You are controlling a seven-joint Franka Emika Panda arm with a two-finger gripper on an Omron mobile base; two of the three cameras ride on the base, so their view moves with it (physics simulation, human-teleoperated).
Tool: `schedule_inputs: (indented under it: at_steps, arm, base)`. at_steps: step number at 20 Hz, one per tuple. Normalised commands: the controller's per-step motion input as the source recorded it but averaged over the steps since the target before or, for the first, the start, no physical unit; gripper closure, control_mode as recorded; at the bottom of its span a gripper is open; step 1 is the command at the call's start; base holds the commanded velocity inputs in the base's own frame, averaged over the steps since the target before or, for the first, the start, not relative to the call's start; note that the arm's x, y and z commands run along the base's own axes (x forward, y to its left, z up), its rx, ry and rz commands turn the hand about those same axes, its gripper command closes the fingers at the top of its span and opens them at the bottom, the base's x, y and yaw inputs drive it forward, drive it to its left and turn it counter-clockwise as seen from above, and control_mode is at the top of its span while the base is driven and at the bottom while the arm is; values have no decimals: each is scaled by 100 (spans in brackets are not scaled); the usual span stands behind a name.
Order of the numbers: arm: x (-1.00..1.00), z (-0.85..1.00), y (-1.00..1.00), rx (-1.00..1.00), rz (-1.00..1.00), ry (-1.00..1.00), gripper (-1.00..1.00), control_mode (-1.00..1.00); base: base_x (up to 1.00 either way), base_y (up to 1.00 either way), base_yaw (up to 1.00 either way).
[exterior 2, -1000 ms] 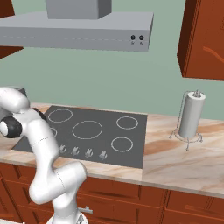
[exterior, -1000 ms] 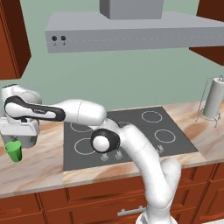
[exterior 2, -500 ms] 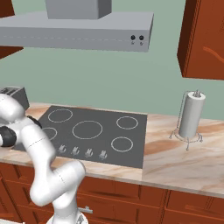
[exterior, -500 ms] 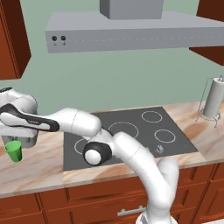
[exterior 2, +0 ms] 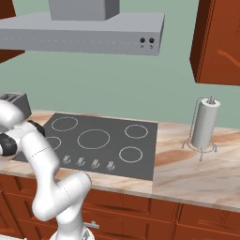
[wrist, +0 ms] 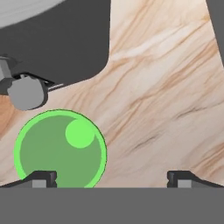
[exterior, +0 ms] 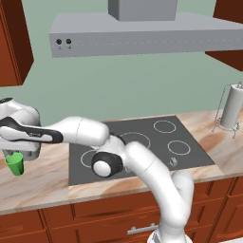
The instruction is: Pick the cup and bowl from the counter and place them on the counter next to the sink.
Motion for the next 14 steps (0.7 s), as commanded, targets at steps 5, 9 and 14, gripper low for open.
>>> schedule_inputs:
  at_steps: [5,9,14]
  arm:
    - [2,-1,0,0,10,0,-100,-100]
    - [4,-7,0,1,11,0,-100,-100]
    - [13,-13,0,1,7,0,-100,-100]
  base:
    - [0,0,0]
    - [0,0,0]
    - [0,0,0]
